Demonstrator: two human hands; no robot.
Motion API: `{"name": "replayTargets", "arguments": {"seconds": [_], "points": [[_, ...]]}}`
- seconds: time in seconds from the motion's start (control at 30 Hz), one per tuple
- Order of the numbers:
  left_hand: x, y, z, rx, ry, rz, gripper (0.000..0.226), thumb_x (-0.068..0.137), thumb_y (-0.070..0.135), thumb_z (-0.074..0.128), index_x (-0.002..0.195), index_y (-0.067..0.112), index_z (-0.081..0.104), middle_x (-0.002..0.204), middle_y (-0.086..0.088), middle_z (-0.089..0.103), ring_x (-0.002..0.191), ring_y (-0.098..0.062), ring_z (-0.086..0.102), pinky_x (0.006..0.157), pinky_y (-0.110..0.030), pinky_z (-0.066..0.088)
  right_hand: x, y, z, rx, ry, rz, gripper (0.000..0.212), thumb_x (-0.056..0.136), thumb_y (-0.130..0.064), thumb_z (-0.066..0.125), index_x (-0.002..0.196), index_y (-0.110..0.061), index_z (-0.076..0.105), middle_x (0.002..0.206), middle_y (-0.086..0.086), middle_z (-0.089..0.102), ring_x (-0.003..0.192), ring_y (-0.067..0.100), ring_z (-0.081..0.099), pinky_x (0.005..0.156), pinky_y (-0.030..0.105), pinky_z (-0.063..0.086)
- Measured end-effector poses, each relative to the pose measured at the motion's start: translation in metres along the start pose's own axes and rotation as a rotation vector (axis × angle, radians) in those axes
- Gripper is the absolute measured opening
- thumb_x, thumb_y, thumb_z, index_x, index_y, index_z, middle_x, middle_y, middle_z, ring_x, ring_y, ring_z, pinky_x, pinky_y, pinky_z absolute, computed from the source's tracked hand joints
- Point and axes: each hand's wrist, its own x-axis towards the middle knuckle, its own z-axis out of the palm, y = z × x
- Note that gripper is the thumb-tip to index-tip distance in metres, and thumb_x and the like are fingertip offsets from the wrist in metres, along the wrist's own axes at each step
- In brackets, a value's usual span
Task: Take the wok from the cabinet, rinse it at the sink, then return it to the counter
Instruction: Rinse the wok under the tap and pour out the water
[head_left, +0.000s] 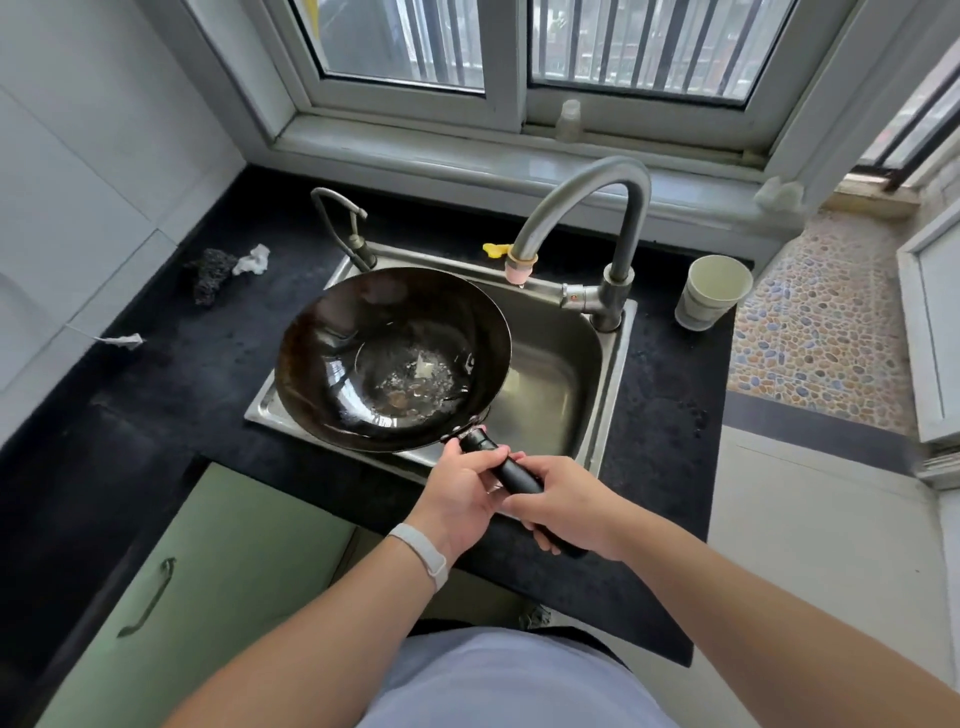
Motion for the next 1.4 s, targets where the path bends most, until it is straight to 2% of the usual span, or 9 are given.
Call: {"name": "replayTargets", "arguments": {"seconds": [0.17,0.33,0.57,0.77,1.03,1.13,1.2,1.27,1.4], "points": [[-0.011,0.011,-0.013,0.028,0.003,0.061,0.025,0.092,-0.011,0.054,0.106,0.008,0.047,0.087,-0.013,0.059,0.083,-0.026,0.068,0.072,-0.039,0.06,-0.005,-0.008,0.021,0.107,0.001,-0.023,0.019,0.09,-0.01,0.065,0.109,-0.008,0.064,0.069,0.012,0.056,0.045,0.02,0.052,0.042,0.027,0.042],[-0.028,0.023,-0.029,0.178,0.051,0.123,0.023,0.091,-0.009,0.058,0.104,0.006,0.046,0.092,-0.016,0.059,0.082,-0.026,0.068,0.061,-0.034,0.058,-0.009,-0.012,0.048,0.237,-0.01,-0.011,0.023,0.093,-0.005,0.063,0.115,-0.001,0.062,0.066,0.01,0.054,0.043,0.017,0.047,0.04,0.026,0.036],[-0.046,0.041,-0.047,0.319,0.071,0.221,0.024,0.089,-0.002,0.064,0.101,0.006,0.046,0.098,-0.02,0.058,0.083,-0.03,0.065,0.059,-0.031,0.056,-0.013,-0.024,0.082,0.533,-0.068,0.01,0.028,0.099,-0.003,0.052,0.125,0.006,0.054,0.063,0.004,0.05,0.042,0.011,0.041,0.037,0.019,0.031],[-0.06,0.054,-0.058,0.402,0.028,0.305,0.03,0.086,0.004,0.07,0.104,0.006,0.047,0.095,-0.014,0.059,0.083,-0.025,0.065,0.064,-0.032,0.057,-0.018,-0.028,0.105,0.813,-0.122,0.012,0.022,0.1,-0.008,0.049,0.122,-0.011,0.046,0.06,0.0,0.046,0.038,0.006,0.037,0.032,0.015,0.029],[-0.066,0.05,-0.055,0.515,0.123,0.369,0.048,0.073,0.018,0.081,0.107,0.006,0.049,0.101,-0.017,0.062,0.09,-0.03,0.067,0.076,-0.047,0.062,-0.024,-0.022,0.112,1.083,-0.229,0.034,0.015,0.085,-0.019,0.057,0.098,-0.01,0.056,0.053,-0.004,0.046,0.032,0.002,0.039,0.028,0.012,0.03],[-0.066,0.048,-0.045,0.544,0.187,0.412,0.048,0.07,0.021,0.082,0.104,0.011,0.049,0.095,-0.012,0.061,0.083,-0.025,0.065,0.073,-0.045,0.06,-0.024,-0.018,0.104,1.155,-0.296,0.06,0.015,0.086,-0.019,0.059,0.09,-0.007,0.066,0.051,-0.005,0.043,0.031,0.002,0.038,0.027,0.012,0.029],[-0.066,0.044,-0.038,0.583,0.239,0.439,0.048,0.07,0.022,0.083,0.103,0.013,0.049,0.092,-0.009,0.06,0.081,-0.023,0.064,0.072,-0.042,0.059,-0.023,-0.013,0.096,1.193,-0.393,0.055,0.012,0.081,-0.018,0.074,0.084,-0.006,0.072,0.051,-0.006,0.043,0.031,0.002,0.039,0.027,0.012,0.03],[-0.068,0.041,-0.029,0.606,0.286,0.464,0.048,0.071,0.021,0.083,0.104,0.012,0.049,0.091,-0.008,0.06,0.079,-0.021,0.064,0.072,-0.042,0.058,-0.023,-0.01,0.087,1.212,-0.494,0.04,0.025,0.064,-0.015,0.092,0.082,-0.007,0.075,0.05,-0.006,0.044,0.031,0.002,0.04,0.028,0.012,0.03],[-0.068,0.037,-0.011,0.65,0.368,0.512,0.047,0.074,0.021,0.083,0.105,0.011,0.05,0.091,-0.008,0.061,0.078,-0.02,0.063,0.071,-0.035,0.056,-0.025,-0.011,0.067,1.204,-0.601,0.052,0.034,0.055,-0.014,0.097,0.082,-0.008,0.077,0.05,-0.006,0.043,0.03,0.002,0.041,0.028,0.011,0.029]]}}
